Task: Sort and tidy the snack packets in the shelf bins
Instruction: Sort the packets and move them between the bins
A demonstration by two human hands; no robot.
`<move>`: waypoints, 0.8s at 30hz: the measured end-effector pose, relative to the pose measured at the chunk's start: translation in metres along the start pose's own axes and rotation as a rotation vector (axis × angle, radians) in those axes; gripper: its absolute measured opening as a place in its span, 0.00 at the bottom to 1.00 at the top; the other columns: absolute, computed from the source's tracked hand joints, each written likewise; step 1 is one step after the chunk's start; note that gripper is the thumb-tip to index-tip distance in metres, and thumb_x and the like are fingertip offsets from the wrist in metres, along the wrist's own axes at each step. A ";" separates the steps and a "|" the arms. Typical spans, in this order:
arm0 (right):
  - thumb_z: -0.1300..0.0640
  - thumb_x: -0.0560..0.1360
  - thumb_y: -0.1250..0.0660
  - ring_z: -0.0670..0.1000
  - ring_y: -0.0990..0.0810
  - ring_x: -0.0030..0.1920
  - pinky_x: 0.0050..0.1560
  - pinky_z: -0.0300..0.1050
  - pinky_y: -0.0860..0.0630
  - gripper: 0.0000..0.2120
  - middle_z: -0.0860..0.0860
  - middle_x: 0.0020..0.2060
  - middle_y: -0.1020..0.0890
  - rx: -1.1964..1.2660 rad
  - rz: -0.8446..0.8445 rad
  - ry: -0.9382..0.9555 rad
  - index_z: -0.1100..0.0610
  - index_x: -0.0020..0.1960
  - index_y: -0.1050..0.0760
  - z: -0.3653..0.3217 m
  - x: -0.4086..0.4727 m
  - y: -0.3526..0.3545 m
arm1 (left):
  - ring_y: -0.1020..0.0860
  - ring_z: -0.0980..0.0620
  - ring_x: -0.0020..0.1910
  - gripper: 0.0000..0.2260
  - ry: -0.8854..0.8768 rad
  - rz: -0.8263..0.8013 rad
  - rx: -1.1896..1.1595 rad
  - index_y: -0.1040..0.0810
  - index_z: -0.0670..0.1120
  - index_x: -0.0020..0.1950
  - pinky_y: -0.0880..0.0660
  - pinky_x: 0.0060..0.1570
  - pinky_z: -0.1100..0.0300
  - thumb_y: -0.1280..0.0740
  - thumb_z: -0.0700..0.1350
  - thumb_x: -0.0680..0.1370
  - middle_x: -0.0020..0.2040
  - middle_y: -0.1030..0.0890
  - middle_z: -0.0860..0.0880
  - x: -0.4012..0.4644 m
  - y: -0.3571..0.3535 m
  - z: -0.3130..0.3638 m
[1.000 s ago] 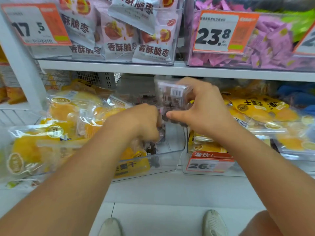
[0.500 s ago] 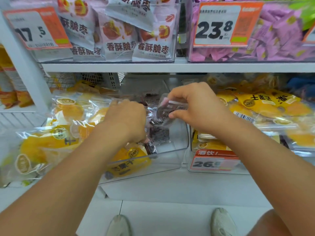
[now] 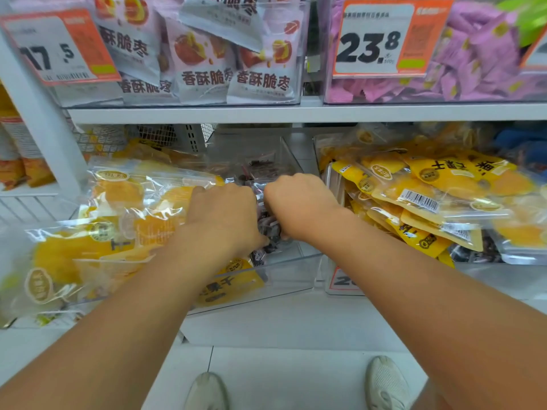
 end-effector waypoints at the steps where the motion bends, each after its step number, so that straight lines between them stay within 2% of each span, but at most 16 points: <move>1: 0.59 0.74 0.29 0.58 0.19 0.49 0.42 0.48 0.31 0.13 0.53 0.45 0.21 0.004 -0.013 -0.003 0.52 0.45 0.35 -0.001 0.000 0.001 | 0.30 0.46 0.43 0.12 0.005 0.026 -0.015 0.28 0.51 0.43 0.37 0.47 0.54 0.28 0.57 0.73 0.41 0.26 0.50 0.000 0.001 0.000; 3: 0.55 0.75 0.29 0.56 0.22 0.46 0.42 0.47 0.31 0.11 0.50 0.40 0.27 0.023 -0.066 -0.006 0.51 0.47 0.32 -0.003 -0.001 -0.002 | 0.27 0.43 0.47 0.07 0.044 0.029 -0.029 0.28 0.51 0.46 0.36 0.48 0.54 0.30 0.49 0.76 0.41 0.28 0.49 -0.002 0.004 0.002; 5: 0.53 0.75 0.30 0.55 0.22 0.47 0.42 0.46 0.32 0.12 0.49 0.39 0.31 0.037 -0.067 -0.013 0.51 0.46 0.34 -0.004 -0.002 -0.006 | 0.24 0.42 0.56 0.06 0.094 0.009 -0.022 0.27 0.50 0.50 0.35 0.51 0.54 0.32 0.44 0.76 0.46 0.27 0.46 0.000 0.005 0.008; 7: 0.55 0.75 0.31 0.55 0.19 0.48 0.41 0.46 0.33 0.12 0.50 0.41 0.27 0.058 0.011 -0.017 0.51 0.45 0.36 -0.002 -0.004 -0.006 | 0.24 0.44 0.62 0.11 0.124 0.002 0.020 0.25 0.48 0.58 0.34 0.59 0.53 0.34 0.42 0.76 0.57 0.23 0.45 0.003 0.004 0.014; 8: 0.57 0.75 0.31 0.56 0.20 0.47 0.41 0.46 0.34 0.12 0.51 0.42 0.25 0.083 0.046 -0.023 0.51 0.45 0.35 -0.001 -0.004 -0.006 | 0.24 0.44 0.63 0.13 0.128 0.002 0.039 0.25 0.48 0.60 0.34 0.62 0.52 0.34 0.41 0.76 0.59 0.23 0.45 0.005 0.003 0.017; 10: 0.62 0.74 0.32 0.56 0.23 0.42 0.39 0.47 0.32 0.09 0.50 0.39 0.27 0.171 0.094 -0.060 0.52 0.45 0.30 0.005 -0.003 -0.004 | 0.24 0.44 0.62 0.13 0.131 0.005 0.047 0.25 0.48 0.60 0.35 0.65 0.51 0.33 0.42 0.76 0.55 0.24 0.45 0.006 0.002 0.018; 12: 0.62 0.74 0.30 0.56 0.23 0.39 0.37 0.48 0.28 0.06 0.49 0.35 0.27 0.236 0.137 -0.096 0.52 0.48 0.22 0.012 0.001 0.000 | 0.24 0.44 0.59 0.11 0.133 -0.026 0.028 0.25 0.50 0.56 0.34 0.63 0.50 0.29 0.46 0.75 0.47 0.28 0.46 0.007 0.002 0.012; 13: 0.62 0.75 0.30 0.56 0.23 0.38 0.37 0.48 0.26 0.05 0.49 0.34 0.26 0.247 0.140 -0.104 0.52 0.47 0.21 0.014 0.001 0.001 | 0.24 0.44 0.56 0.12 0.127 -0.052 0.017 0.25 0.50 0.54 0.33 0.60 0.50 0.26 0.49 0.74 0.44 0.31 0.47 0.007 0.002 0.010; 15: 0.64 0.75 0.32 0.57 0.24 0.38 0.38 0.48 0.29 0.07 0.50 0.32 0.29 0.232 0.129 -0.110 0.53 0.44 0.24 0.015 0.002 0.000 | 0.27 0.45 0.48 0.15 0.114 -0.069 -0.010 0.23 0.51 0.55 0.33 0.54 0.52 0.24 0.53 0.73 0.41 0.35 0.49 0.006 0.000 0.006; 17: 0.65 0.74 0.33 0.57 0.25 0.43 0.41 0.47 0.34 0.08 0.51 0.38 0.26 0.201 0.138 -0.099 0.52 0.45 0.25 0.012 0.001 0.000 | 0.28 0.45 0.47 0.16 0.089 -0.036 -0.021 0.23 0.51 0.56 0.34 0.52 0.52 0.25 0.54 0.73 0.41 0.35 0.50 0.004 -0.001 0.006; 20: 0.63 0.74 0.28 0.56 0.24 0.56 0.45 0.45 0.35 0.11 0.53 0.52 0.22 0.205 0.194 -0.090 0.55 0.55 0.21 0.013 0.001 -0.003 | 0.24 0.44 0.54 0.20 0.033 0.001 -0.031 0.24 0.50 0.58 0.32 0.56 0.51 0.25 0.58 0.72 0.44 0.31 0.49 0.003 -0.001 0.010; 24: 0.64 0.72 0.28 0.55 0.25 0.58 0.44 0.46 0.30 0.18 0.52 0.57 0.24 0.338 0.188 -0.063 0.51 0.60 0.21 0.020 -0.013 0.006 | 0.23 0.45 0.57 0.30 -0.018 0.054 -0.071 0.26 0.53 0.65 0.29 0.58 0.49 0.25 0.65 0.68 0.50 0.21 0.50 -0.003 0.007 0.014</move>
Point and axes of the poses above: each hand's wrist, its own x-axis towards the middle knuckle, its own y-axis out of the back of the hand, z = x × y, the point moved 4 cm from there along x, towards the middle knuckle
